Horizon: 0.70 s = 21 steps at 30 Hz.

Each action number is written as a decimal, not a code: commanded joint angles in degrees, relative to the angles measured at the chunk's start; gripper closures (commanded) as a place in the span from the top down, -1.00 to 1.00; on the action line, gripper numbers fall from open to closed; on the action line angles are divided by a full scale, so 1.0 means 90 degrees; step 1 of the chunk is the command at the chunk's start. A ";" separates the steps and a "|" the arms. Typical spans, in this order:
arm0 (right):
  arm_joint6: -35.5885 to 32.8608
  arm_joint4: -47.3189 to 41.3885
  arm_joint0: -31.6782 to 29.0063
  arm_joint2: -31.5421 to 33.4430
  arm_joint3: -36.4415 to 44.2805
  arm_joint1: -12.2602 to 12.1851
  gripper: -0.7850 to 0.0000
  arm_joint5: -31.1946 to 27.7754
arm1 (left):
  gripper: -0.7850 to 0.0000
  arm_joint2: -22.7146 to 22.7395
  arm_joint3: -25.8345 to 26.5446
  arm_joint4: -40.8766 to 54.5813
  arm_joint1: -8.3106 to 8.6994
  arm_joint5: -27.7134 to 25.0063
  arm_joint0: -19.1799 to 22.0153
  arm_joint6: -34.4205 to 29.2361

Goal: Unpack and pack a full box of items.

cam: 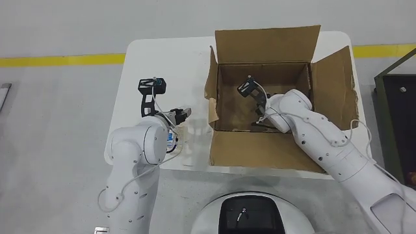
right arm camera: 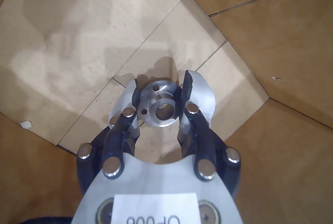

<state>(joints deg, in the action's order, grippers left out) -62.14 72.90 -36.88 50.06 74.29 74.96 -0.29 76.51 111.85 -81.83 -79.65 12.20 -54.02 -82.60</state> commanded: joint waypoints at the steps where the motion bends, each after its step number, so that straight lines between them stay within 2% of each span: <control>1: -0.0016 0.0033 -0.0029 0.0039 0.0048 -0.0002 -0.18 -0.0009 | 1.00 0.0000 0.0000 0.0000 0.0000 0.0000 0.0000 0.0000; 9: -0.0078 0.0161 -0.0170 0.0198 0.0251 -0.0004 -0.19 -0.0013 | 1.00 0.0000 0.0000 0.0000 0.0000 0.0000 0.0000 0.0000; 14: -0.0053 0.0184 -0.0209 0.0254 0.0186 0.0015 -0.31 -0.0059 | 1.00 0.0000 0.0000 0.0000 0.0000 0.0000 0.0000 0.0000; 21: -0.0033 0.0162 -0.0203 0.0230 0.0038 0.0070 -0.29 -0.0128 | 1.00 0.0000 0.0000 0.0000 0.0000 0.0000 0.0000 0.0000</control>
<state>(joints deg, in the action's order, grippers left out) -62.45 74.36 -38.74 52.20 74.81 75.53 -1.41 76.51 111.85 -81.83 -79.65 12.20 -54.02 -82.60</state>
